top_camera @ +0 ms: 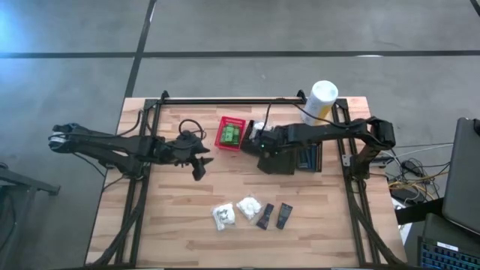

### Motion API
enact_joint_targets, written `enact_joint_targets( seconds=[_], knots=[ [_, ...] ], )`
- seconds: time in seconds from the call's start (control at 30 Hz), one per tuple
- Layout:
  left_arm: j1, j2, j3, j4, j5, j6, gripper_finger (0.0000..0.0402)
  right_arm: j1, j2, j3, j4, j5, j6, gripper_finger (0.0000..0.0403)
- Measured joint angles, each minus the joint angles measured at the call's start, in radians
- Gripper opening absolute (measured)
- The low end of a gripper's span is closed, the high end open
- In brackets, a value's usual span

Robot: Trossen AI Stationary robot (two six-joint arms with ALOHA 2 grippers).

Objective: Pick & Place Travel size toiletries
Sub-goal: Put the cotton pack into the left black bin

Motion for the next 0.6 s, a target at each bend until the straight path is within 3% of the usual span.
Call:
enact_joint_targets(
  seconds=[0.2,0.43,0.6],
  knots=[
    [-0.011,0.068,-0.001,0.000,0.262,-0.003,0.0183,0.036,-0.004,-0.002,0.000,0.002,0.034,0.0306],
    [-0.049,0.233,-0.001,0.014,0.381,-0.055,0.0183,0.080,-0.004,-0.002,-0.039,0.003,0.083,0.0288],
    [-0.085,0.343,-0.001,0.150,0.516,-0.154,0.0183,0.127,-0.008,-0.029,-0.054,0.003,0.091,0.0281]
  ],
)
